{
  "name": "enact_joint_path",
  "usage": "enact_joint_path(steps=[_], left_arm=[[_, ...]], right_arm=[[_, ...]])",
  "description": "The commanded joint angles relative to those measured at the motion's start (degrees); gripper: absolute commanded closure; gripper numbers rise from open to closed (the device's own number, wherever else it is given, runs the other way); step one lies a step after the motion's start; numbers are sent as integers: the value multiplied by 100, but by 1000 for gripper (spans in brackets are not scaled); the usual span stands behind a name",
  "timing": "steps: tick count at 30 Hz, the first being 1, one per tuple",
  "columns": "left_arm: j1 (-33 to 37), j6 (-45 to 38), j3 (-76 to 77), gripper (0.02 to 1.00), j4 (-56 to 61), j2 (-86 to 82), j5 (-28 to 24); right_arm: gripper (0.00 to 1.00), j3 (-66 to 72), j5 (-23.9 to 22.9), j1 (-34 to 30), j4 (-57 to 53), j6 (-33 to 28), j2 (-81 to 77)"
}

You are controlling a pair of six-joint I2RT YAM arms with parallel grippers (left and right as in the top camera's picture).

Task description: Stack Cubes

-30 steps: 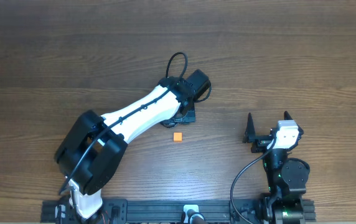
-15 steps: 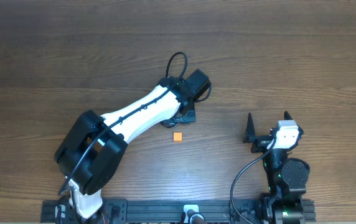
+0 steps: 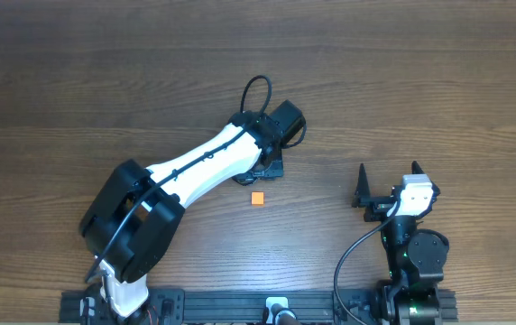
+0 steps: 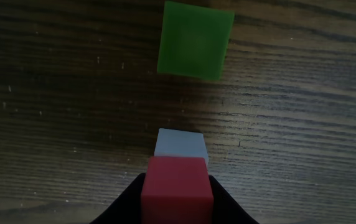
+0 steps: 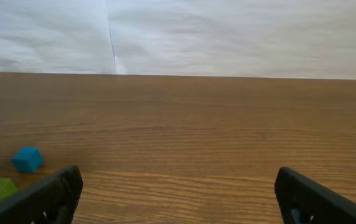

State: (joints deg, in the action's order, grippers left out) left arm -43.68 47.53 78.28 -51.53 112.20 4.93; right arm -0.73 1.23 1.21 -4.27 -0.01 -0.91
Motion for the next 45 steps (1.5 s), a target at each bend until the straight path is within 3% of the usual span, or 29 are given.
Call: enact_joint_path(steps=[1,11,15,17,20,23,36,45], left_arm=[[46,-66,-42,713,13,107,96],[46,-66,-42,669,15,107,96],[46,-63,-42,606,15,107,94],[46,-63,-42,483,20,107,94],[46,-61,-42,159,37,107,90],[46,-39,-42,31,39,103,46],[-251,385,-125,18,-81,-734,-210],[-713,874,-1226,20,243,-1292,-323]], right_arm=[[7,44,63,37,13,15,59],[9,44,63,37,13,15,59],[7,44,63,37,13,15,59],[9,44,63,37,13,15,59],[9,44,63,37,13,15,59],[12,44,63,37,13,15,59],[7,44,66,37,13,15,59],[9,44,63,37,13,15,59]])
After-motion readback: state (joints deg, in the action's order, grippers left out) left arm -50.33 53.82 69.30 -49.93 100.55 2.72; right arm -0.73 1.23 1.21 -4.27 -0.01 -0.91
